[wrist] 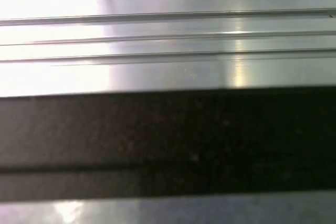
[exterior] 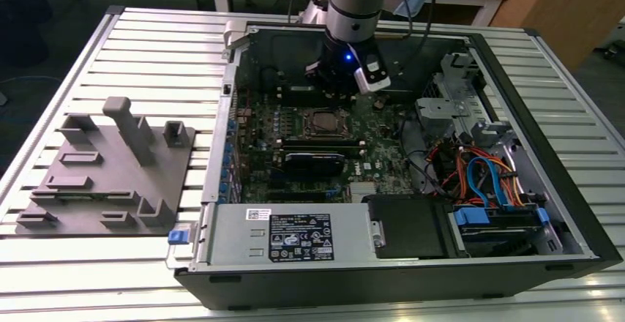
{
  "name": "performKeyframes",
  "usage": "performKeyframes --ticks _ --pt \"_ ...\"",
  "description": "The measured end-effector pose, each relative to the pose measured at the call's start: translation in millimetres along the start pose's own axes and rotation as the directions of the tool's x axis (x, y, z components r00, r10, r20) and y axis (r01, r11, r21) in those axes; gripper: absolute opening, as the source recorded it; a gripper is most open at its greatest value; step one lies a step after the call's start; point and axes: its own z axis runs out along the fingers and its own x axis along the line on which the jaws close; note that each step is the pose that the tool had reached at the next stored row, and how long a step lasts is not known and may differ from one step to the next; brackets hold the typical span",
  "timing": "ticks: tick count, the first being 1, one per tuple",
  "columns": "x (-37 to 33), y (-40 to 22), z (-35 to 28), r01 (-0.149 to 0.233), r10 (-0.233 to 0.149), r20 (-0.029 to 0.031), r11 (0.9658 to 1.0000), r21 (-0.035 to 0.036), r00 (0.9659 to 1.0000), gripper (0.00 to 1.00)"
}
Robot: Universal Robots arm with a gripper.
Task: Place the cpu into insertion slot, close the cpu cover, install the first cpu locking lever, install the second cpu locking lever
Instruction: 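Install the first cpu locking lever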
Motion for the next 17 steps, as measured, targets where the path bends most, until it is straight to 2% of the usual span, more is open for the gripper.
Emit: performKeyframes --ticks 6,7,10,14,17 --pt "0.1 -1.2 2.5 0.000 0.000 0.0000 0.9999 0.0127 1.0000 0.10" --pt "-0.1 -0.8 3.8 0.000 0.000 0.0013 1.0000 0.0099 1.0000 0.10" --pt "0.0 -1.1 3.7 0.000 0.000 0.0005 0.9999 0.0118 1.0000 0.10" --pt "0.0 -1.1 3.7 0.000 0.000 0.0006 0.9999 0.0110 1.0000 0.10" --pt "0.0 -0.6 -1.6 0.000 0.000 0.0006 0.9999 0.0107 1.0000 0.10"
